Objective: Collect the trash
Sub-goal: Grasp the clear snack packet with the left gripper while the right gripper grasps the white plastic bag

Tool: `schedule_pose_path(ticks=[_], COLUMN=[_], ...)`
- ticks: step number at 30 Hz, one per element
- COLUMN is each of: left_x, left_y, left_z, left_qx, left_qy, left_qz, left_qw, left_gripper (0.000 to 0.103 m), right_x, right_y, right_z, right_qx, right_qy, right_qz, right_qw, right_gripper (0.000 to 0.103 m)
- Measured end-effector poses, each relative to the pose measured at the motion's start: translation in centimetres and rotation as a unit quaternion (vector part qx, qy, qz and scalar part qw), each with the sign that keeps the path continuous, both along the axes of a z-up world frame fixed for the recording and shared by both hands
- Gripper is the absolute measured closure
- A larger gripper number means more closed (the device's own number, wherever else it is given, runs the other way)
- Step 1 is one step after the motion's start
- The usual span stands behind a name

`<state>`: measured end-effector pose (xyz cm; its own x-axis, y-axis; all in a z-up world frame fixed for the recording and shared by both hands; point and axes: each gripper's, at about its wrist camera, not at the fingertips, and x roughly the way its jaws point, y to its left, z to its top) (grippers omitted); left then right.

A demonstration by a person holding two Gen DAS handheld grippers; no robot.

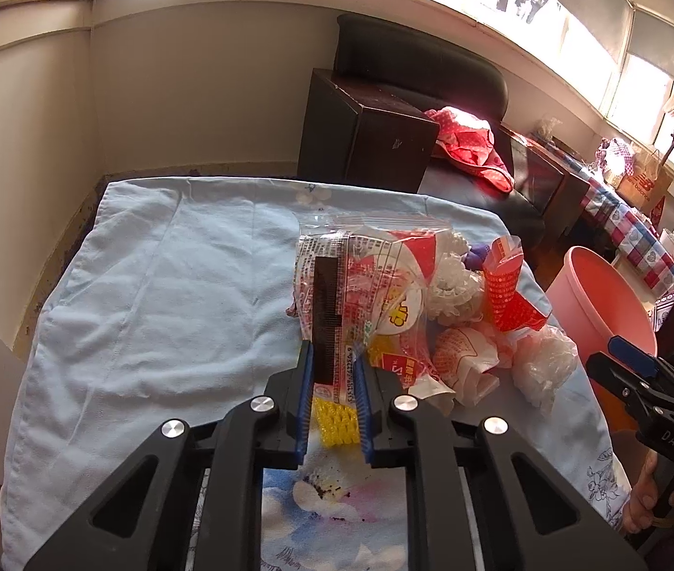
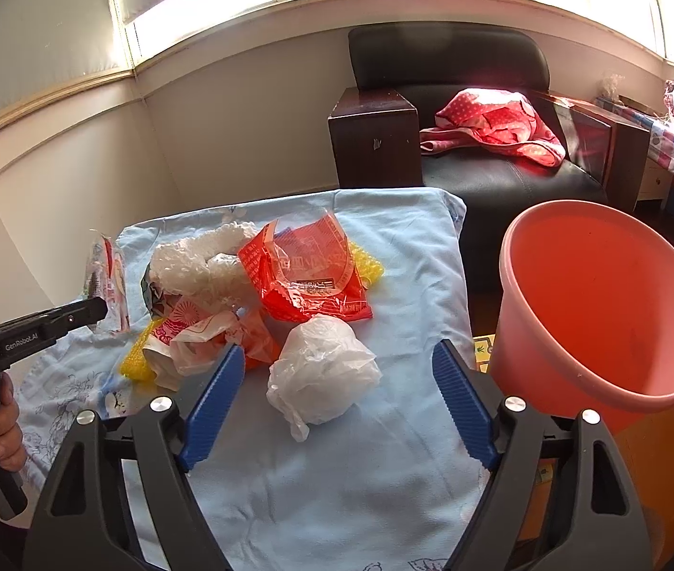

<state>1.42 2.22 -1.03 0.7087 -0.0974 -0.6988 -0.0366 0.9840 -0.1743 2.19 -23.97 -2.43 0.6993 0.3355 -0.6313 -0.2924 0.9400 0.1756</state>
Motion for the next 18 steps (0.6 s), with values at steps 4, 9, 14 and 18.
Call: schedule_pose_path(ticks=[4, 9, 14, 18], left_x=[-1.1, -2.1, -2.7, -2.8], left_y=[0.3, 0.4, 0.2, -0.8], left_z=[0.9, 1.8, 2.3, 2.7], left_qx=[-0.003, 0.001, 0.005, 0.005], left_qy=[-0.011, -0.019, -0.022, -0.027], left_qz=[0.001, 0.002, 0.001, -0.010], left_qw=[0.9999, 0.9998, 0.9997, 0.9996], left_gripper=[0.088, 0.088, 0.088, 0.088], right_x=[1.1, 2.5, 2.2, 1.6], right_y=[0.0, 0.7, 0.7, 0.1], right_z=[-0.7, -2.1, -2.5, -1.9], right_qx=[0.015, 0.032, 0.046, 0.051], right_qy=[0.026, 0.073, 0.089, 0.082], right_qz=[0.008, 0.031, 0.041, 0.044], right_qw=[1.000, 0.996, 0.994, 0.994], right_gripper=[0.028, 0.058, 0.081, 0.087])
